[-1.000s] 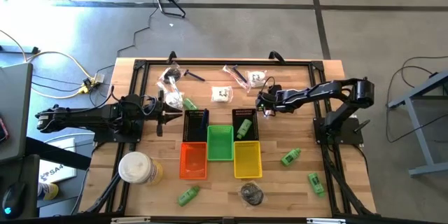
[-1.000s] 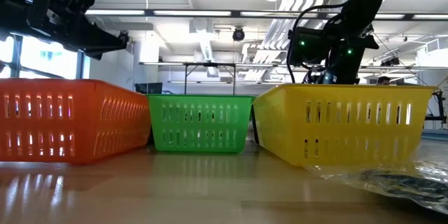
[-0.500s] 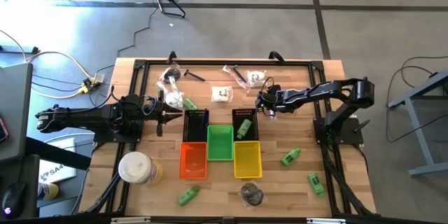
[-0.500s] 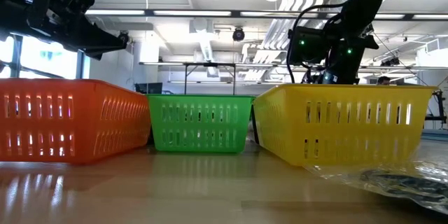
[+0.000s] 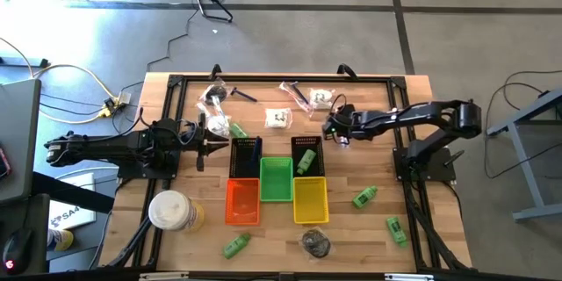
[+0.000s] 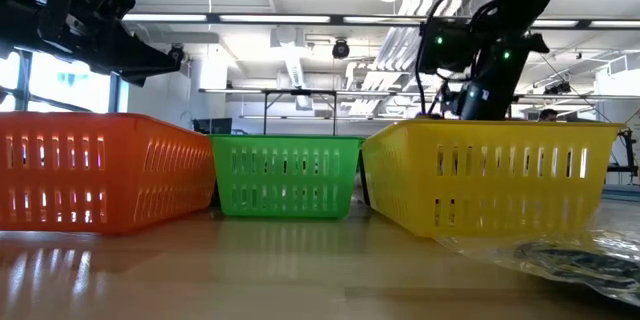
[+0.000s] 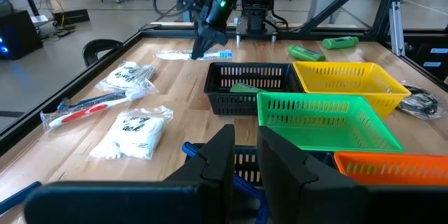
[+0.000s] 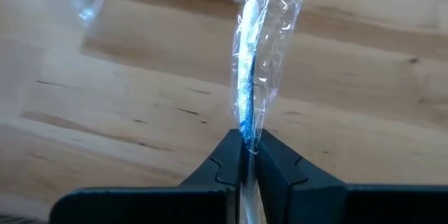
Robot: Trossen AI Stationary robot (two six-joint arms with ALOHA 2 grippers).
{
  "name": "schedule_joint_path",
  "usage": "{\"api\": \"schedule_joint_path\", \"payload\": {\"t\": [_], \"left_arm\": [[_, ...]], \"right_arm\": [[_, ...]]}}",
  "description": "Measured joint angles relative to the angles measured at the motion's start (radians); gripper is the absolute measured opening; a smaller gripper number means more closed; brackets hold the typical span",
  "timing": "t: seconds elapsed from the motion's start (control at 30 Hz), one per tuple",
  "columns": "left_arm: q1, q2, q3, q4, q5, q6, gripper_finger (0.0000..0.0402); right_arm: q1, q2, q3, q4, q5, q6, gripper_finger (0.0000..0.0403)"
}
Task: Pick & Place Travel size toiletries
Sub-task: Put the right blue toothbrush into the yellow bin
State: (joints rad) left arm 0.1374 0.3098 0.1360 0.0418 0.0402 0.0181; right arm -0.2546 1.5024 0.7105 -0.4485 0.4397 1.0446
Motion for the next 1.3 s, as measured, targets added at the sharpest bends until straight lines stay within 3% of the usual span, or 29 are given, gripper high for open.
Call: {"api": "schedule_joint_path", "payload": {"t": [0.4,0.63,1.0,1.3], "left_arm": [[0.000,0.000,0.000,0.000,0.000,0.000,0.0061],[0.000,0.000,0.000,0.000,0.000,0.000,0.0061],[0.000,0.000,0.000,0.001,0.000,-0.001,0.0061],[0.000,0.000,0.000,0.002,0.000,-0.001,0.0061]], "right_arm": [[0.010,-0.204,0.000,0.006,-0.021,-0.143,0.0017],[0.069,-0.301,0.000,0.098,-0.030,-0.265,0.0017],[0.145,-0.329,0.001,0.300,-0.106,-0.441,0.0018],[0.275,-0.328,0.001,0.337,-0.110,-0.447,0.0018]]}}
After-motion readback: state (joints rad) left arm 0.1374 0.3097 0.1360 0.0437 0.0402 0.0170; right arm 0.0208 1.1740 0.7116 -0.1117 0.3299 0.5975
